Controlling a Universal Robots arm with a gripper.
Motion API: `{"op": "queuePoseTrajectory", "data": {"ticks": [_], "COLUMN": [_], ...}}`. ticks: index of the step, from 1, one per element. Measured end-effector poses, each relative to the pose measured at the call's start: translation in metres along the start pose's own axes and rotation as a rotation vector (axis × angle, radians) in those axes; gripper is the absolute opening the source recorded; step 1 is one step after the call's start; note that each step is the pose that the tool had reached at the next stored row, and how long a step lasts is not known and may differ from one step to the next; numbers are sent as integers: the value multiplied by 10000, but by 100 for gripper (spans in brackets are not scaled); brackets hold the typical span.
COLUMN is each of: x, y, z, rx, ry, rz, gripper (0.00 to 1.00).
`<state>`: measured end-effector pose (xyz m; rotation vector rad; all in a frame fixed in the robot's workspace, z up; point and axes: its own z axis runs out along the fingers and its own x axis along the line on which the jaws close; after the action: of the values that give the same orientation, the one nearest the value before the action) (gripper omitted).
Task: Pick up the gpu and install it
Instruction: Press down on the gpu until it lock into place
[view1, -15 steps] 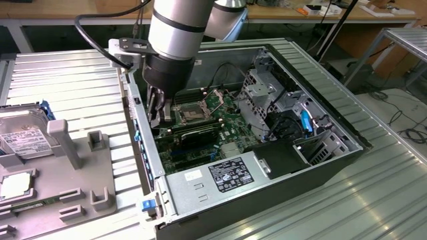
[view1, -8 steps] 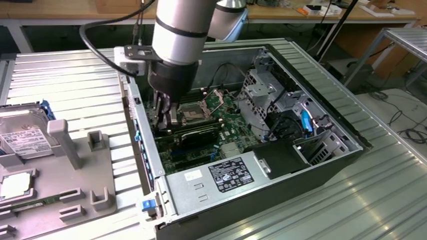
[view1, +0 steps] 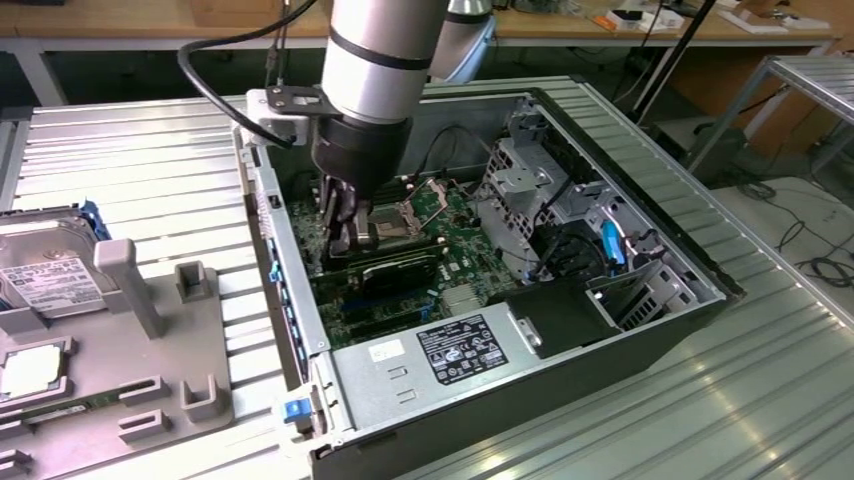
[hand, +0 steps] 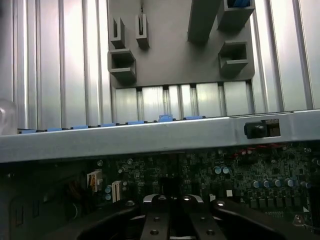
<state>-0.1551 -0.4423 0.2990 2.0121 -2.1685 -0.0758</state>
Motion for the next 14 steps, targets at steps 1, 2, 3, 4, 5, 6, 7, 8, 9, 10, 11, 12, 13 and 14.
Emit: {"op": "queuePoseTrajectory", "data": {"ticks": [1,2,3,4,5,6,7,8,9,10,11,12,13,14], "x": [-1,-1,-3,-6,-11,-13,-16,-21,-25,-29,-35,-39,-42,-47], "y": [-10,-13,-38,-80,-129,-160,-194,-252,-299,-336,-391,-420,-458,-502], "z": [0,1,2,3,5,6,7,7,12,22,38,48,58,66], "rx": [-4,7,74,120,154,178,209,274,331,360,390,404,418,429], "ry": [-2,-5,-10,-13,-15,-18,-20,-24,-28,-29,-28,-26,-23,-18], "rz": [-1,1,7,10,13,14,17,18,13,5,-11,-24,-44,-66], "gripper": [11,11,11,11,11,11,11,11,11,11,11,11,11,11]}}
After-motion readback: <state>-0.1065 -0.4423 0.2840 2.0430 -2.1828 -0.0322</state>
